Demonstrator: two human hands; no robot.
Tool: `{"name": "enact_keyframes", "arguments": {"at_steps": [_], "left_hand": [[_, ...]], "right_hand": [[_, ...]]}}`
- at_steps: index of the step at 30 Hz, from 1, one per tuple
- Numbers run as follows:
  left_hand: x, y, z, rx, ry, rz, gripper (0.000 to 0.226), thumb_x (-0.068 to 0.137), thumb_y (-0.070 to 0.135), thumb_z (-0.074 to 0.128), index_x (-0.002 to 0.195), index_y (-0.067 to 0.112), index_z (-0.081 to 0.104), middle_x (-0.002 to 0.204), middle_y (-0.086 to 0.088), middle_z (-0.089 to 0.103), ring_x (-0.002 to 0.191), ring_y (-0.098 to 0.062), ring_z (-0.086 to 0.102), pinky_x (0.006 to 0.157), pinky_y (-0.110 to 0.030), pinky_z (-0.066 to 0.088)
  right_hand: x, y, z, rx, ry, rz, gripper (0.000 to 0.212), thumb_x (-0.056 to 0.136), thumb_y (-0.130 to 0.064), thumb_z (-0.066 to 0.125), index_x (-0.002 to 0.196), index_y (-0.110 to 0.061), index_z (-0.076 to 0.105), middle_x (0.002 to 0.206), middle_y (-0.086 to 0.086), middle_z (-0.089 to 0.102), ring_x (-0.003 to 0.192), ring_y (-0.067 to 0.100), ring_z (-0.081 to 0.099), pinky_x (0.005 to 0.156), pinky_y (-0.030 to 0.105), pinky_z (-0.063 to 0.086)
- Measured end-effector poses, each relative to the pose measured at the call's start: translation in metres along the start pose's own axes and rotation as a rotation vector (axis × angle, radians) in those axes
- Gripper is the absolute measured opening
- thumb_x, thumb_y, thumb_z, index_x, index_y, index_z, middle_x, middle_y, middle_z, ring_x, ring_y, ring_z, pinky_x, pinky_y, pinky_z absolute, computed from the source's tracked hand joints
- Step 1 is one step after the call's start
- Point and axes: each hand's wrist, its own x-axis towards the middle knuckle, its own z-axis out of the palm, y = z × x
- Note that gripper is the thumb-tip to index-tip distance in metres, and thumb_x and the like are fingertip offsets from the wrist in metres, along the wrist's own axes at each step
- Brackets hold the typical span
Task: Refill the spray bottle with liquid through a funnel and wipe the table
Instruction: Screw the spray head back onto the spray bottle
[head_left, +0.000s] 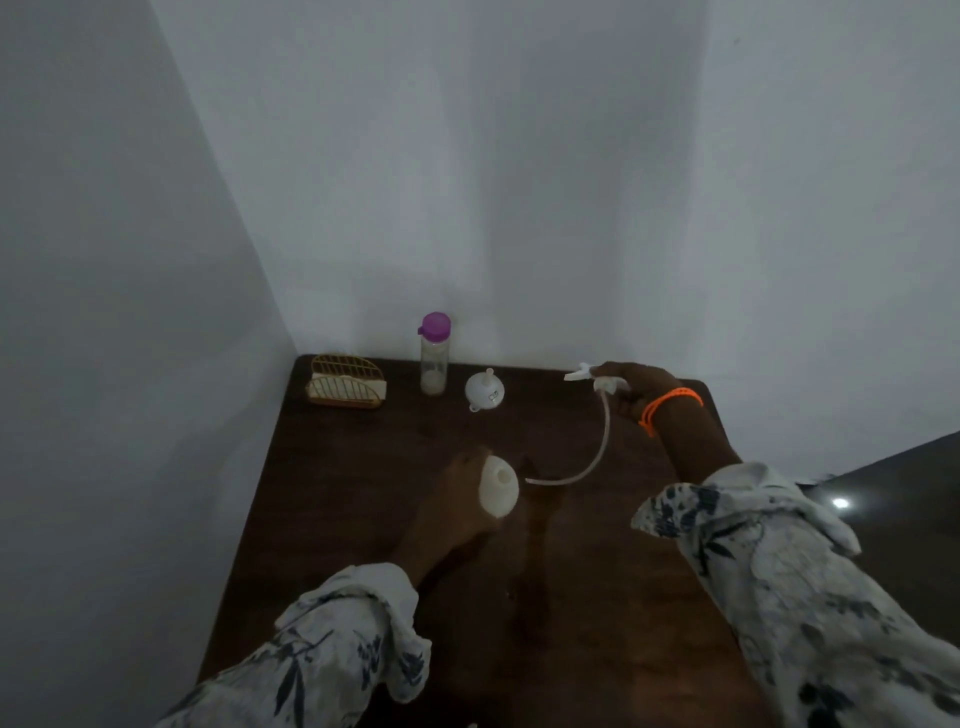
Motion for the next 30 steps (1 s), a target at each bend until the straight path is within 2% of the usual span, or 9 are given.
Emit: {"name": "enact_keyframes", "arguments": {"at_steps": [2,7,9,12,14,17,23,27,30], "left_hand": [[-0.004,0.002,-0.001,0.018,0.004,-0.01,0.108,0.067,0.034,0.09,0.156,0.024,0.029,0.154,-0.003,0.039,0.14,-0.022,0.043,0.112,-0.038,0.039],[-0.013,0.005,-0.002,0.021,0.035,-0.011,0.105,0.071,0.034,0.087,0.157,0.024,0.027,0.156,0.0,0.036,0.141,-0.019,0.04,0.107,-0.028,0.033],[-0.016,0.005,-0.002,0.022,0.059,-0.003,0.106,0.07,0.038,0.087,0.156,0.025,0.028,0.155,0.001,0.037,0.14,-0.018,0.042,0.105,-0.026,0.033],[-0.019,0.011,-0.005,0.041,0.035,0.014,0.108,0.069,0.039,0.087,0.157,0.023,0.026,0.156,-0.001,0.036,0.141,-0.02,0.041,0.111,-0.032,0.037],[-0.02,0.015,-0.006,0.061,0.03,0.019,0.108,0.07,0.038,0.087,0.158,0.024,0.025,0.156,-0.001,0.035,0.141,-0.021,0.041,0.112,-0.036,0.038],[-0.018,0.016,-0.006,0.099,0.005,0.028,0.11,0.069,0.043,0.087,0.157,0.025,0.025,0.154,-0.001,0.036,0.139,-0.022,0.042,0.113,-0.039,0.041],[-0.015,0.013,-0.007,0.103,-0.006,0.005,0.11,0.066,0.046,0.09,0.156,0.024,0.029,0.151,0.0,0.041,0.137,-0.021,0.043,0.111,-0.038,0.039],[-0.012,0.009,-0.008,0.096,-0.006,-0.02,0.106,0.066,0.045,0.089,0.153,0.028,0.031,0.15,0.001,0.042,0.137,-0.019,0.043,0.109,-0.037,0.039],[-0.009,0.009,-0.01,0.076,0.008,-0.04,0.101,0.066,0.044,0.089,0.15,0.029,0.035,0.146,0.002,0.045,0.134,-0.019,0.046,0.105,-0.035,0.042]], "right_hand": [[0.007,0.0,0.001,0.04,-0.003,-0.013,0.012,0.084,-0.001,0.074,0.094,-0.003,0.07,0.075,0.009,0.07,0.05,0.011,0.069,0.048,0.022,0.058],[0.009,0.001,0.008,0.029,-0.022,-0.006,0.03,0.08,-0.003,0.078,0.109,0.002,0.073,0.08,0.01,0.07,0.057,0.012,0.069,0.047,0.021,0.055],[0.009,0.0,0.012,0.036,-0.031,-0.017,0.024,0.083,-0.002,0.076,0.106,0.002,0.073,0.08,0.011,0.068,0.051,0.01,0.066,0.045,0.02,0.054],[0.008,0.001,0.016,0.055,-0.035,-0.016,0.009,0.085,0.001,0.074,0.093,0.001,0.072,0.08,0.012,0.066,0.063,0.014,0.064,0.044,0.023,0.055],[0.012,0.004,0.017,0.083,-0.016,-0.016,0.023,0.08,0.002,0.079,0.101,0.005,0.072,0.086,0.015,0.07,0.073,0.018,0.068,0.047,0.026,0.057],[0.021,0.015,0.02,0.145,0.025,-0.053,0.048,0.071,0.002,0.085,0.116,0.006,0.068,0.111,0.023,0.071,0.09,0.028,0.072,0.055,0.033,0.06],[0.012,0.033,0.035,0.387,0.029,-0.166,0.021,0.078,0.007,0.079,0.095,0.004,0.067,0.107,0.021,0.068,0.09,0.03,0.069,0.056,0.034,0.062],[-0.008,0.037,0.04,0.461,0.021,-0.317,0.058,0.073,0.004,0.084,0.121,0.015,0.054,0.121,0.03,0.064,0.101,0.037,0.07,0.068,0.038,0.062],[-0.036,0.041,0.043,0.48,-0.007,-0.45,0.067,0.073,0.008,0.082,0.131,0.008,0.048,0.124,0.029,0.061,0.097,0.032,0.072,0.076,0.041,0.063]]}}
